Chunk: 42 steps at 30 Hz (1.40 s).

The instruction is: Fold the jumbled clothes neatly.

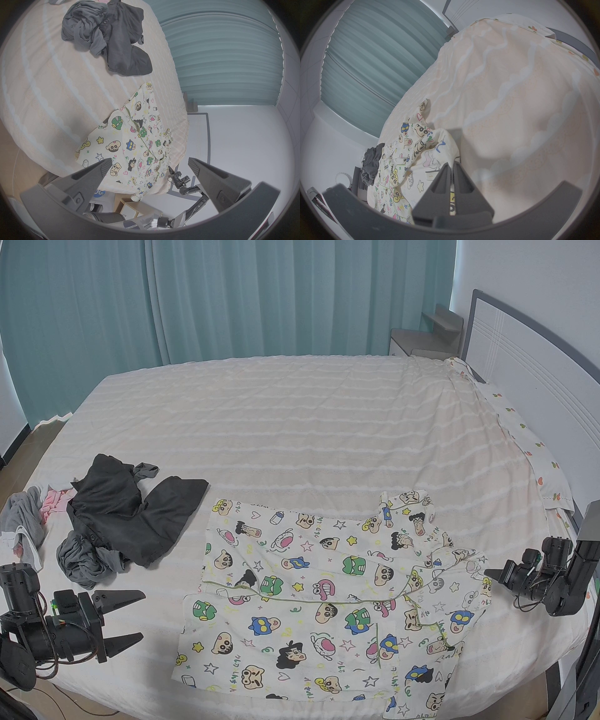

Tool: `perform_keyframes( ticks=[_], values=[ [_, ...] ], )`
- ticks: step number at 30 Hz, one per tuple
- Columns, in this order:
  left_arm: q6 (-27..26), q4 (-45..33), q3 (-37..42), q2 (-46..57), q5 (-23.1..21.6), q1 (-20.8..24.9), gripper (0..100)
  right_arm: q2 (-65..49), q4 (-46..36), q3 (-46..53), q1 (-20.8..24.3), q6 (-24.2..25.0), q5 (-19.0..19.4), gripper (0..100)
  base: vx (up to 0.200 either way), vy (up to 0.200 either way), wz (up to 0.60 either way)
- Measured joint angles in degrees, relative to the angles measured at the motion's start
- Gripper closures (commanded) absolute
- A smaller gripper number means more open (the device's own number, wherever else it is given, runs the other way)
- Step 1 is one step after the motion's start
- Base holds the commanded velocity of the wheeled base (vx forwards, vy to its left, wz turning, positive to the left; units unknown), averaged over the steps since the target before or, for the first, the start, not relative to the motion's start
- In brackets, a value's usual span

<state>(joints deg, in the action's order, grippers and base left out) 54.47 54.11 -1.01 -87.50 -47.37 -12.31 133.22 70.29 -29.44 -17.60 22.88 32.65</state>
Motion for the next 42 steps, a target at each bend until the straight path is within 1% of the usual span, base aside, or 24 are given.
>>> perform_keyframes(
  ticks=[6, 10, 18, 19, 28, 31, 35, 37, 38, 39, 40, 42],
  values=[
    [0.0, 0.0, 0.0, 0.0, 0.0, 0.0, 0, 0.3, -2.5, -1.1, -0.6, -0.1, -0.1, 100, 0.000, 0.000, 0.00],
    [0.0, 0.0, 0.0, 0.0, 0.0, 0.0, 0, 0.3, -4.5, -2.3, -1.8, -0.1, -0.1, 100, 0.000, 0.000, 0.00],
    [0.0, 0.0, 0.0, -0.1, 0.0, 0.1, 0, 0.2, -4.8, -2.7, -2.4, -0.2, -0.1, 100, 0.000, 0.000, 0.00],
    [0.0, 0.0, 0.0, -0.1, 0.0, 0.1, 0, 0.2, -4.8, -2.7, -2.4, -0.2, -0.1, 0, 0.000, 0.000, 0.00],
    [-0.1, 0.0, 0.0, -0.3, 0.2, 1.1, 0, -0.2, -4.8, -2.4, -2.5, -0.3, -0.6, 0, 0.000, 0.000, 0.00],
    [-0.1, 0.5, -0.3, -1.0, 2.9, 2.6, 0, -1.2, -4.7, -2.1, -2.5, -0.3, -1.6, 0, 0.000, 0.000, 0.00],
    [0.1, 0.6, -2.9, -2.8, 10.6, 5.4, 0, -2.5, -4.7, -1.9, -2.3, -0.2, -3.5, 0, 0.000, 0.000, 0.00],
    [0.1, 0.5, -4.6, -4.3, 16.7, 7.7, 0, -3.1, -4.5, -1.7, -2.2, -0.2, -4.2, 0, 0.000, 0.000, 0.00],
    [0.1, 0.4, -5.7, -5.3, 20.5, 9.1, 0, -3.3, -4.5, -1.6, -2.1, -0.2, -4.4, 0, 0.000, 0.000, 0.00],
    [0.2, 0.4, -7.8, -7.5, 26.1, 11.7, 0, -3.6, -4.4, -1.5, -1.9, -0.2, -4.8, 0, 0.000, 0.000, 0.00],
    [0.2, 0.3, -8.5, -8.2, 27.4, 12.3, 0, -3.7, -4.4, -1.5, -1.9, -0.2, -4.8, 0, 0.000, 0.000, 0.00],
    [0.2, 0.1, -11.9, -11.5, 32.1, 15.4, 0, -3.9, -4.3, -1.3, -1.7, -0.2, -5.1, 0, 0.000, 0.000, 0.00]
  ],
)
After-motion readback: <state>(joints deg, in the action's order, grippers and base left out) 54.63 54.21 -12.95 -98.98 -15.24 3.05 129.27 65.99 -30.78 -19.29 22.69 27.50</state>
